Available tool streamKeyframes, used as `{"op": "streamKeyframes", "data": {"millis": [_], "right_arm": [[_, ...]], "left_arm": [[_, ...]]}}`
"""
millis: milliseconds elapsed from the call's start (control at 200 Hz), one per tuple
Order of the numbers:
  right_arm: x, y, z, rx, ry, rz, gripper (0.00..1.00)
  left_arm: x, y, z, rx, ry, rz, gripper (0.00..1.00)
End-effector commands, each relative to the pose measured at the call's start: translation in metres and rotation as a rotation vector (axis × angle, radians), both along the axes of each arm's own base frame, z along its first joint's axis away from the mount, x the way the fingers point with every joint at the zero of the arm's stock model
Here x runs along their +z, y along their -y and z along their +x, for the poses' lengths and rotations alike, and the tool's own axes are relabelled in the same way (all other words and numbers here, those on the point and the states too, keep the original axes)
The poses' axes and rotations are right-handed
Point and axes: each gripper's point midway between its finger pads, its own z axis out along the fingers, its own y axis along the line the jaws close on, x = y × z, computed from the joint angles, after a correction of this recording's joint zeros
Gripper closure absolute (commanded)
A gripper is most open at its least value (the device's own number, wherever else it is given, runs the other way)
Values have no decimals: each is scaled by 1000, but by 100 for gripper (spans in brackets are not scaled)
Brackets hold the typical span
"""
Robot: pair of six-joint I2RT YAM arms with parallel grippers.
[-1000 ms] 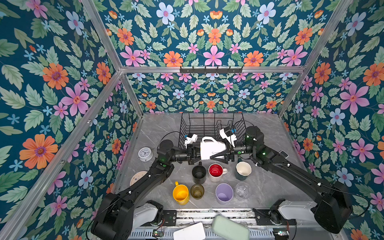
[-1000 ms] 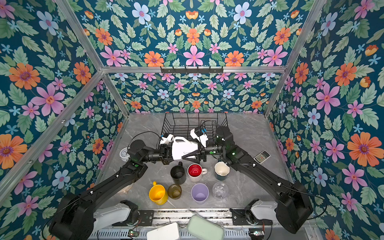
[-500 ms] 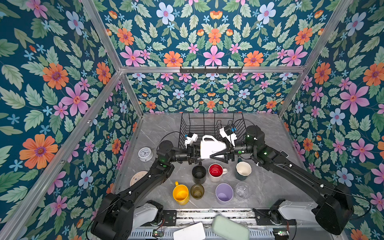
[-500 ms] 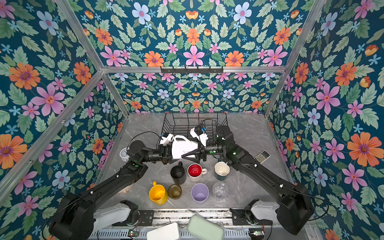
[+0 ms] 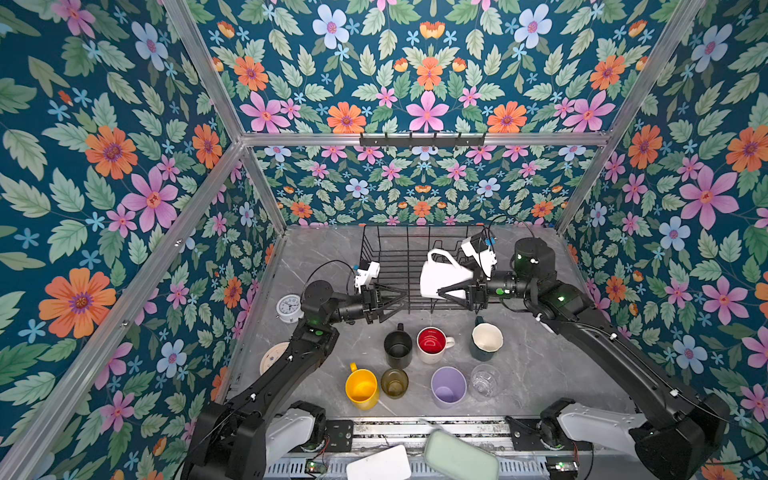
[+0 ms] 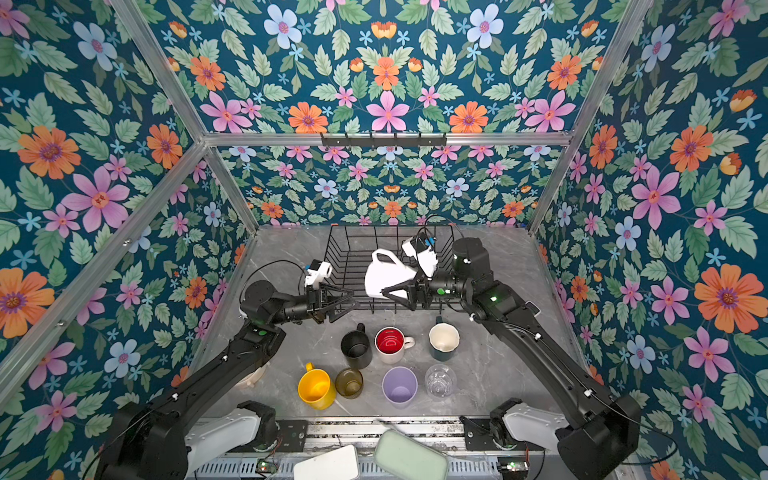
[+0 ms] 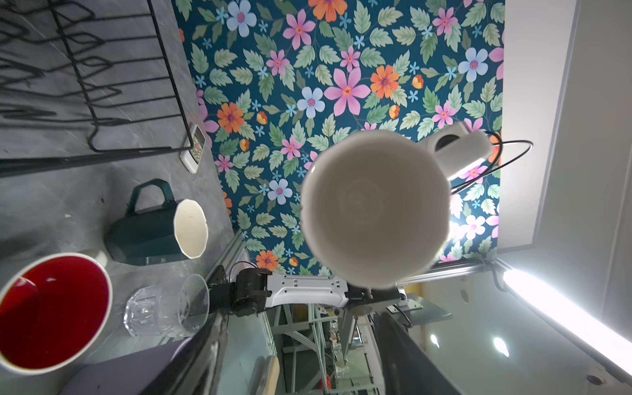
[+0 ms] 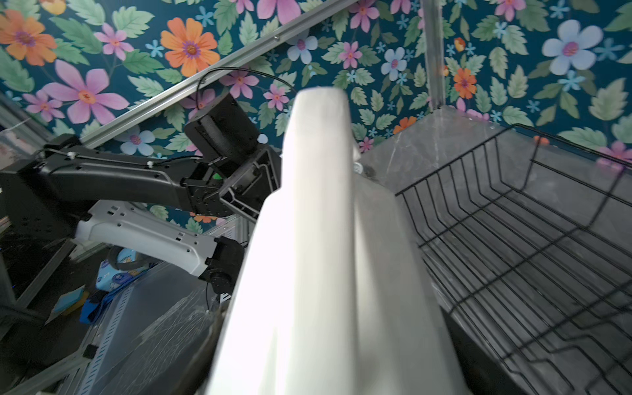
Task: Load the cups into the dish rack
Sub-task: 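Carry the white mug with the right gripper over the rack while left withdraws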
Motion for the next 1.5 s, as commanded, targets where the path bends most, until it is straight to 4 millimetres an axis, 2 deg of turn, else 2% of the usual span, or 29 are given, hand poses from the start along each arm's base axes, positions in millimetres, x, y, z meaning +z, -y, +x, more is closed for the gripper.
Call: {"op": "streamKeyframes", "data": {"millis": [0, 85, 215, 310, 410, 600, 780, 840, 900, 925, 1150, 1495], "right_arm": [[-12, 24, 16, -147, -37, -113, 100], [-17, 43, 30, -249, -78, -175, 100], [-26, 73, 55, -377, -132, -273, 100], [-32, 90, 73, -461, -144, -369, 100], [-35, 98, 87, -510, -150, -440, 100], [-41, 107, 112, -574, -160, -527, 100], [-47, 110, 135, -576, -132, -621, 100], [-50, 112, 143, -581, -120, -662, 100], [-50, 117, 151, -600, -106, -702, 100], [-64, 116, 160, -592, -128, -731, 100], [-91, 116, 191, -578, -170, -818, 100], [-115, 114, 231, -561, -181, -918, 100]], "left_arm": [[4, -11, 11, 68, 67, 37, 28], [4, -23, 23, 150, 114, 129, 26], [-2, -48, 42, 313, 205, 414, 21], [10, -66, 50, 421, 285, 540, 19], [21, -86, 56, 540, 337, 620, 16], [42, -123, 51, 739, 429, 736, 11], [61, -158, 34, 910, 500, 804, 1], [64, -166, 28, 953, 514, 816, 1], [65, -172, 23, 984, 523, 820, 0], [66, -174, 21, 992, 527, 822, 0], [62, -187, 9, 1043, 513, 850, 0], [57, -195, 1, 1066, 499, 880, 0]]}}
